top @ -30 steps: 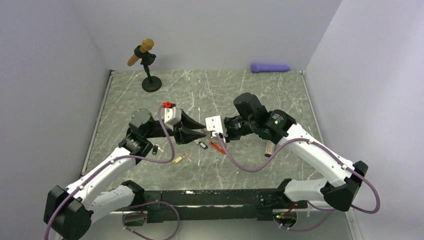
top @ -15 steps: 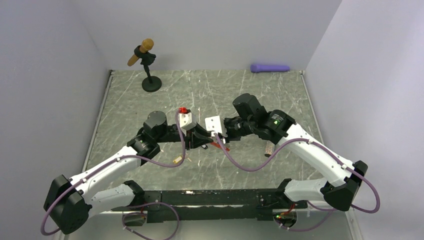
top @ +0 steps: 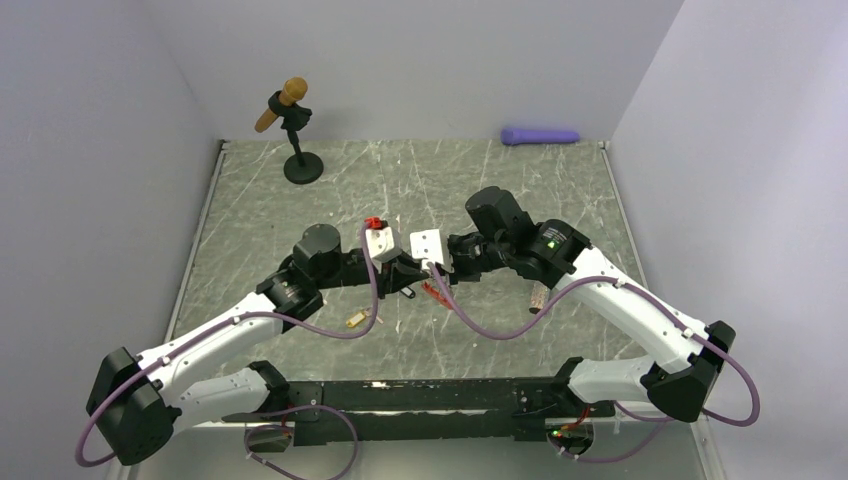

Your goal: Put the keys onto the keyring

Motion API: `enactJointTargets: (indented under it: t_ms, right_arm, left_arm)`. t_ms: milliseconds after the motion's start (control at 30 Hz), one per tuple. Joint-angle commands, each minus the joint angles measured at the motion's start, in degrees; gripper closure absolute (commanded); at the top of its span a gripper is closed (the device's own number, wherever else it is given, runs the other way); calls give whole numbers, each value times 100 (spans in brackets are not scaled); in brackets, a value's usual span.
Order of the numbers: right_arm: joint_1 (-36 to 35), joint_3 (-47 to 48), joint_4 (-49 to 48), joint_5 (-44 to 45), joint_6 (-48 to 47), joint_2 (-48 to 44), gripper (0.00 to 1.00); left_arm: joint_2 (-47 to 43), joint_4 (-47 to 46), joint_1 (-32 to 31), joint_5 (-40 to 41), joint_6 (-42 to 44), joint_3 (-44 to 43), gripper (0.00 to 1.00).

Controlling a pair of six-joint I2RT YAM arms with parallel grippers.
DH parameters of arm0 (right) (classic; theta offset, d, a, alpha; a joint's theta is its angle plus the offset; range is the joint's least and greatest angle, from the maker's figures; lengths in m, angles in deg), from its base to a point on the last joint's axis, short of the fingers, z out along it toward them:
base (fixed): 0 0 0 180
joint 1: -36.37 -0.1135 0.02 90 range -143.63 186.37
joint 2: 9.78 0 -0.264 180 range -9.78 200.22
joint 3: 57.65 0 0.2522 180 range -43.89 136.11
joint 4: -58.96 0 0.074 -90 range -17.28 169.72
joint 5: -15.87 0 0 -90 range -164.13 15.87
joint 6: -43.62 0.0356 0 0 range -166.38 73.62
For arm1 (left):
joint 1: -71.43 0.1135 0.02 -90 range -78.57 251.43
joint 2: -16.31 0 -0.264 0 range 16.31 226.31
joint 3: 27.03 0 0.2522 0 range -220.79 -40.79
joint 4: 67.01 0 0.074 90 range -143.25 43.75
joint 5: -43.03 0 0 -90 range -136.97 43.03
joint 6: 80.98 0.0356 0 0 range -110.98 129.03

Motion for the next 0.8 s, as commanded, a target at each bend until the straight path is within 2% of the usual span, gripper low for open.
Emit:
enactJointTargets:
  t_ms: [0,100,267,467,500,567,667,767]
  right_arm:
    - [-28,122,-288,-107,173,-1,100]
    - [-26,112,-301,-127,204,0,100]
    - [-25,104,-309,-164,227,2,100]
    - [-29,87,-353,-255,313,-69,100]
    - [-21,66,-404,-275,371,-102,96]
    - [38,27,-484,-391,487,-164,78]
    - [263,-45,-599,-842,658,-279,61]
    - [579,-267,-907,-1557,784,-503,50]
  left_arm:
    - [38,-22,-60,238,119,-246,77]
    - [81,43,-72,222,134,-300,83]
    - [131,208,-103,189,194,-408,100]
    - [-40,156,-130,286,267,-271,100]
    - [-134,16,-131,338,280,-159,100]
    - [-380,-315,-132,383,313,160,100]
    - [-772,-816,-117,340,515,690,100]
    - [-1196,-1590,-95,192,631,1205,100]
